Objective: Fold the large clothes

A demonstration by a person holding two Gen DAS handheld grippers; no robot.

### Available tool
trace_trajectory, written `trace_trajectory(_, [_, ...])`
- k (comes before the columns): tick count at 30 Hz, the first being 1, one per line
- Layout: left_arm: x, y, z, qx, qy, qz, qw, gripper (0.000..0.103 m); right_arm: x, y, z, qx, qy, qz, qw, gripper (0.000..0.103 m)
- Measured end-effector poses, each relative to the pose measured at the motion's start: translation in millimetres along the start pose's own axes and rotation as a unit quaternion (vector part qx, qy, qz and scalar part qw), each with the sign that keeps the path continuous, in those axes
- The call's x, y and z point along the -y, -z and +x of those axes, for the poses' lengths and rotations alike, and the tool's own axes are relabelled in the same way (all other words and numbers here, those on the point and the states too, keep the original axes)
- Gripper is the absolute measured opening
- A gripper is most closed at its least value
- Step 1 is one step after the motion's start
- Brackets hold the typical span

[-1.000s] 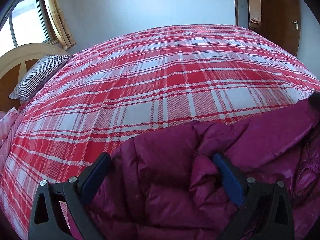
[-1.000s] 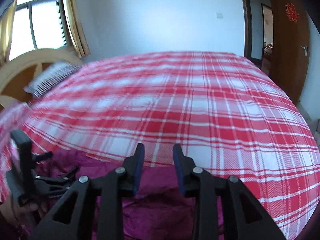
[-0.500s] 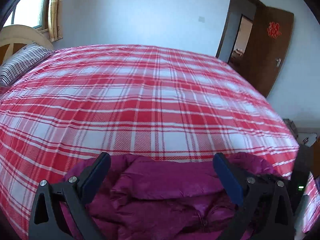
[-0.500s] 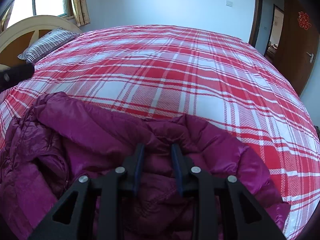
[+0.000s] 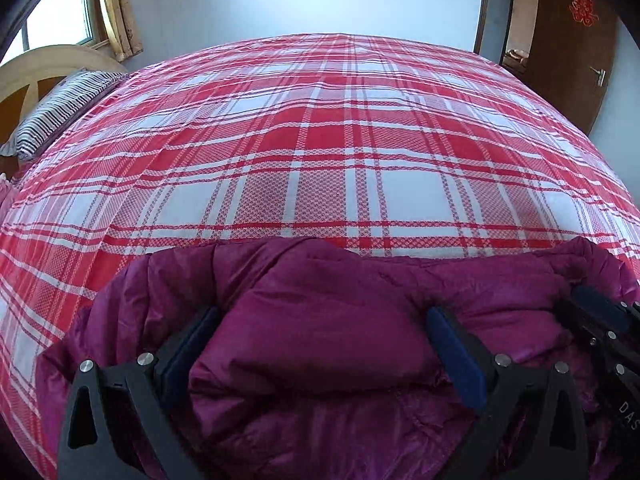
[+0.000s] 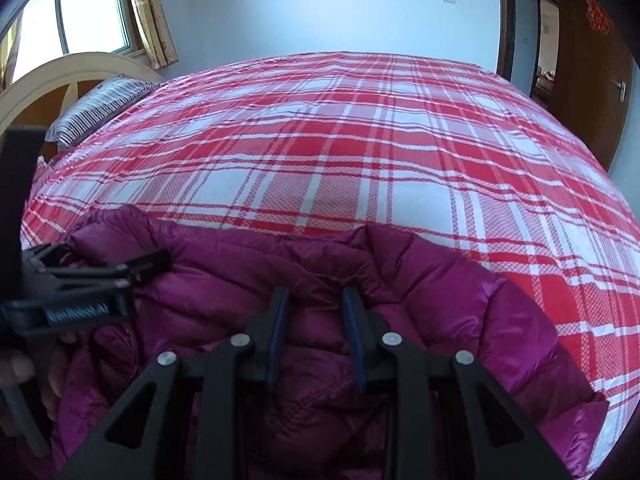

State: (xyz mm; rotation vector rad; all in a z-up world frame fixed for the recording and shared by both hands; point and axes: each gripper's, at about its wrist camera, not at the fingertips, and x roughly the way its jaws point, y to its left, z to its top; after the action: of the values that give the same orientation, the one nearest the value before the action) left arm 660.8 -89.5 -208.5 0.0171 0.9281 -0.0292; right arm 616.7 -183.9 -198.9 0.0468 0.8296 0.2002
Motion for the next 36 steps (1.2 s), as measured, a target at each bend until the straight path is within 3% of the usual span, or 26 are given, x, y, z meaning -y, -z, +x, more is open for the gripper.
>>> trace_trajectory(13, [9, 1, 1, 0.012, -0.032, 0.019, 0.9992, 0.102, 0, 0, 5, -0.011, 0.000, 0.003, 1.000, 0.031])
trace_trajectory(19, [8, 1, 2, 0.012, -0.032, 0.018, 0.9993, 0.102, 8, -1, 6, -0.012, -0.020, 0.021, 0.999, 0.031])
trace_trajectory(36, [11, 1, 3, 0.013, -0.037, 0.021, 0.9990, 0.102, 2, -1, 8, -0.014, -0.005, 0.009, 1.000, 0.030])
